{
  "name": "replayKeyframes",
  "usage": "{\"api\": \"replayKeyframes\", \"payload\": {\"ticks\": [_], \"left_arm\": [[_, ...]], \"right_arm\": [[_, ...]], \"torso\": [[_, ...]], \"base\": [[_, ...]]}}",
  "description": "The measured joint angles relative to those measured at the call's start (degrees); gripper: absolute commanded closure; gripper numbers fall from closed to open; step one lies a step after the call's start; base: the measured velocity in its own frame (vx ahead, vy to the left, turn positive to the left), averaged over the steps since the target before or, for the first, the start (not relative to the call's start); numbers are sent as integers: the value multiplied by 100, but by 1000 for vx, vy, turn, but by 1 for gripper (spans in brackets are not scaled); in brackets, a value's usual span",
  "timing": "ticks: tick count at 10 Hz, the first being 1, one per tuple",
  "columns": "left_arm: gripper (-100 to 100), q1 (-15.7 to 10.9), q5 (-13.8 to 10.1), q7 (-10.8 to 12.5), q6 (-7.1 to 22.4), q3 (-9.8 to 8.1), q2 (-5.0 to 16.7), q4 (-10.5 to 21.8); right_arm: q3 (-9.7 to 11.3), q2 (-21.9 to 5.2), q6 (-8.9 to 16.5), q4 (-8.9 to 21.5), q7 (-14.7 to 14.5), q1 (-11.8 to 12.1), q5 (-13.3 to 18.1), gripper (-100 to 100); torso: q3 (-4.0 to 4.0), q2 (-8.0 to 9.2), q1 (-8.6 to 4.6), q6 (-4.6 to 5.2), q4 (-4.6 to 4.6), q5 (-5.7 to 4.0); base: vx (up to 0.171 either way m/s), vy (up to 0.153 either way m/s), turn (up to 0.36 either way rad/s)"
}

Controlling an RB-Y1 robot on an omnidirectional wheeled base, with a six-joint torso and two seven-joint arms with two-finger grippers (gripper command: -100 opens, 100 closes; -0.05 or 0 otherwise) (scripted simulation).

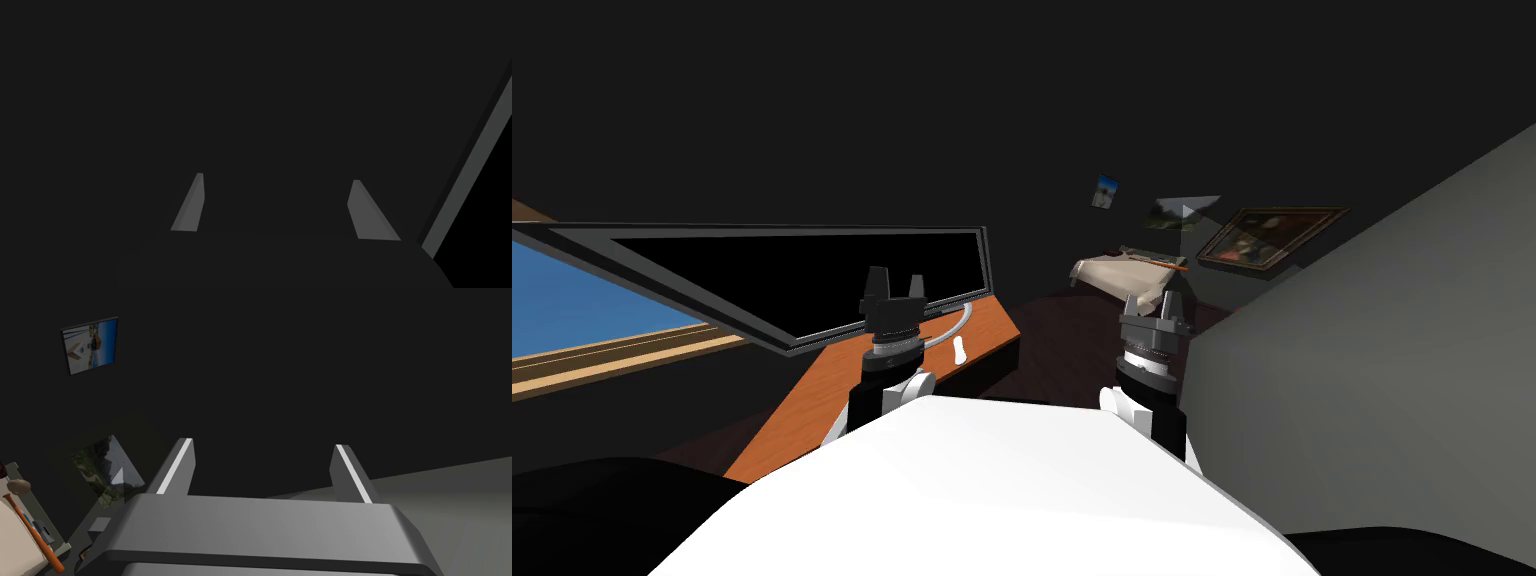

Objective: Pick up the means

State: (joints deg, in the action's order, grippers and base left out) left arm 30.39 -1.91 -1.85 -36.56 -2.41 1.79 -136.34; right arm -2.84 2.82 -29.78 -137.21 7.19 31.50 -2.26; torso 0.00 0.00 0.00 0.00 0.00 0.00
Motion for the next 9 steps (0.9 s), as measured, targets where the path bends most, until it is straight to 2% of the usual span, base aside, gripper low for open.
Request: {"api": "replayKeyframes", "payload": {"ticks": [3,5,7,8,9], "left_arm": [[-100,128,123,145,159,16,370,255],[-100,235,246,275,423,46,602,402],[-100,387,420,419,573,129,829,760],[-100,555,487,526,590,136,973,959],[-100,593,527,586,673,149,1033,1000]], "right_arm": [[0,0,0,0,0,-1,0,0],[1,0,0,0,0,-1,0,0],[0,0,0,0,0,-1,0,0],[1,0,0,0,0,-1,0,0],[0,0,0,0,0,0,0,0]], "torso": [[9,16,-6,0,3,-1],[10,18,-9,1,4,-2],[12,20,-7,1,4,-1],[12,21,-9,0,4,-2],[9,14,-8,-1,4,-2]], "base": [[-43,-20,-92],[-45,-29,-138],[-48,-31,-157],[-27,-26,-45],[-20,-27,-115]]}}
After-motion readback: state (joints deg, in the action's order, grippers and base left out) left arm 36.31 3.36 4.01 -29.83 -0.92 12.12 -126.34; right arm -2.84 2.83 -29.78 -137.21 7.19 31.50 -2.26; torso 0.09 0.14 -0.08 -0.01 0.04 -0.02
